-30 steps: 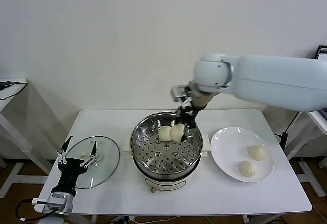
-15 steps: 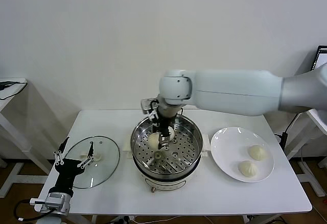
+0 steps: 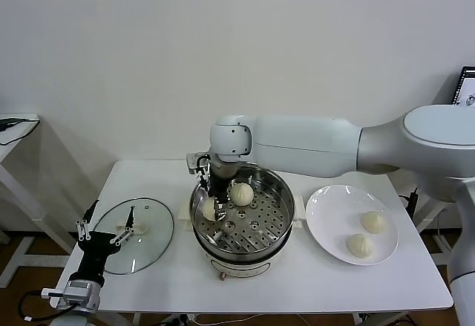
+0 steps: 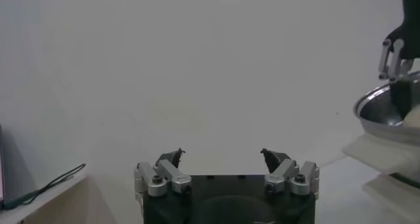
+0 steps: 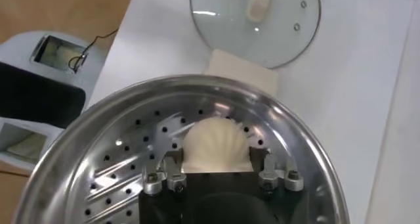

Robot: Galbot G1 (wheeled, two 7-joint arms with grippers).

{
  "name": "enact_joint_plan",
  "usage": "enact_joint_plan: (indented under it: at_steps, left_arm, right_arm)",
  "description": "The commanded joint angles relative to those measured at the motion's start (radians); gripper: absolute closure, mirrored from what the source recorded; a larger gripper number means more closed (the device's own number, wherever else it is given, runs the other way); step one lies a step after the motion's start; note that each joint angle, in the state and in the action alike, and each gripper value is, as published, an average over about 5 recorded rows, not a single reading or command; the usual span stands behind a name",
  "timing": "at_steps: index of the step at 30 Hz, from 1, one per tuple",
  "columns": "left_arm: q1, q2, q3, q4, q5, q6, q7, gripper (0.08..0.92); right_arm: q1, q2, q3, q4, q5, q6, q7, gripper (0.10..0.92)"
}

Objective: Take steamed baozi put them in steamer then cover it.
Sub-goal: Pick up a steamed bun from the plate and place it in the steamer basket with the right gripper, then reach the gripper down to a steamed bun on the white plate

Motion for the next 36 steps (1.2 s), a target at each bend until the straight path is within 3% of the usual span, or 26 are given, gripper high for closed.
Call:
enact_joint_plan:
  at_steps: [1,4,9,20,29,36]
  left_arm:
    - [0.001,0.000,-0.002,0.003,-0.001,-0.001,0.001,0.177]
    - [0.002,-0.001,-0.004,0.003,-0.001,0.000,0.001,0.177]
    - [0.005,-0.002,-0.001,0.000,0.000,0.001,-0.001,0.177]
    - [0.015,-0.009,0.029,-0.024,0.019,0.004,-0.008,0.177]
    - [0.033,-0.013,0.041,-0.051,0.024,0.005,-0.012,0.177]
    - [0.042,-0.019,0.051,-0.061,0.030,0.005,-0.015,0.177]
  right_arm:
    - [-0.043,0.031,0.009,-0.048,-0.025,-0.001,-0.001,0.269]
    - [-0.042,0.022,0.012,-0.037,-0.025,0.002,-0.004,0.218]
    - [0.015,-0.046,0.021,0.030,-0.010,0.008,-0.028,0.203]
    - [0.320,-0.495,-0.050,0.303,0.023,0.086,-0.196,0.203]
    - [0.255,-0.855,-0.062,0.388,-0.238,0.220,-0.325,0.203]
    - [-0.220,-1.014,0.304,0.308,-0.500,0.310,-0.364,0.203]
